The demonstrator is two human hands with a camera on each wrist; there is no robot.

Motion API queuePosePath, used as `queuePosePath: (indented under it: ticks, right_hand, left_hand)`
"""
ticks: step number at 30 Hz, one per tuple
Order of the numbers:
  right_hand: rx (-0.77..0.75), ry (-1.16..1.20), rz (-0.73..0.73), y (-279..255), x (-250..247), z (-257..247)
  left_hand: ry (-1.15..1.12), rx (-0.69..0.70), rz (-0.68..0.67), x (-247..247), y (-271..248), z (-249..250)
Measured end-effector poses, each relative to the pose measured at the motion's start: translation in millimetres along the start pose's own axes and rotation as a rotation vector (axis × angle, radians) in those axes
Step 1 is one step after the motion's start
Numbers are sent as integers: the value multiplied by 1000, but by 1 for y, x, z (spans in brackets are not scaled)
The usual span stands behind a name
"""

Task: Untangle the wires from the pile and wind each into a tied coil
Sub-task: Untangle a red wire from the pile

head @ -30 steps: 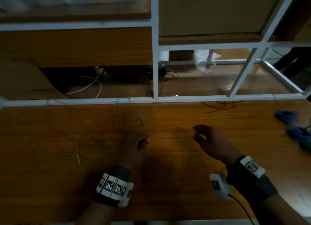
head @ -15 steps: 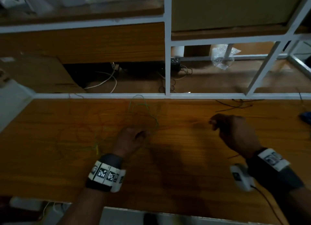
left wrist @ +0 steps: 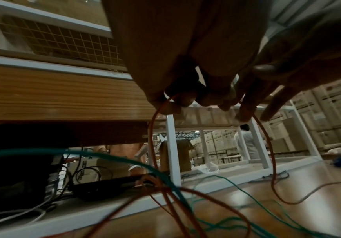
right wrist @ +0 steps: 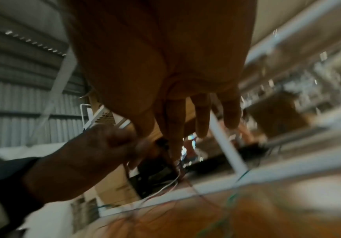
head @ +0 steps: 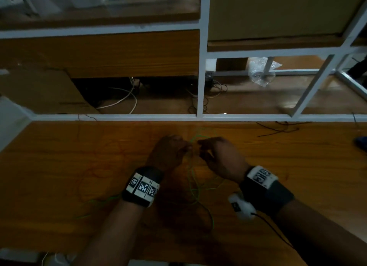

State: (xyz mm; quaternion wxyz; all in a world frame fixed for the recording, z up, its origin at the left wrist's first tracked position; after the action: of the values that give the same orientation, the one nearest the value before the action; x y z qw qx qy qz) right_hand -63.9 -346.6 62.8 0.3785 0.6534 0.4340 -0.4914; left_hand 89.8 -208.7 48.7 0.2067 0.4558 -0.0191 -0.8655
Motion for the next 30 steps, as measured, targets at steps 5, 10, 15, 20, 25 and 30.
queuePosePath:
  ticks: [5,10,15,20,25,30]
  right_hand:
    - [1,28,-24,39,-14,-21]
    - [47,-185,75,66,-38,-22]
    - [144,-205,285,75,-74,7]
    - [154,-379,-118,70,-43,2]
    - [100,-252,-87,66,-19,-40]
    - [-141,-173,-5,88,-14,-96]
  left_hand:
    - [-341,-132,37,-37,3,-28]
    - [-501,-314,15,-72,-13,-81]
    - [-522,-438,212,-107,-37,-140]
    - [-420,-435,233,-128,-40,-152]
    - [-184,-227,13,-113,-29,-112]
    - [-182,18,52,-104,-16,-81]
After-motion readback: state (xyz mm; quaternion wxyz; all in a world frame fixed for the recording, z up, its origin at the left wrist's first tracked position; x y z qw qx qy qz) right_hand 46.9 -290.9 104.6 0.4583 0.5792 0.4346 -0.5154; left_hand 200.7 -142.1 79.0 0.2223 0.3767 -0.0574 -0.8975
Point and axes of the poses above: each hand's wrist, its own y-axis towards the middle knuckle, its own x-axis out of the palm, z = x × y, the point moved 1 cm from there along y, towards the middle knuckle, and after that the axes turned 14 degrees about -y, right-handed, at the moved point
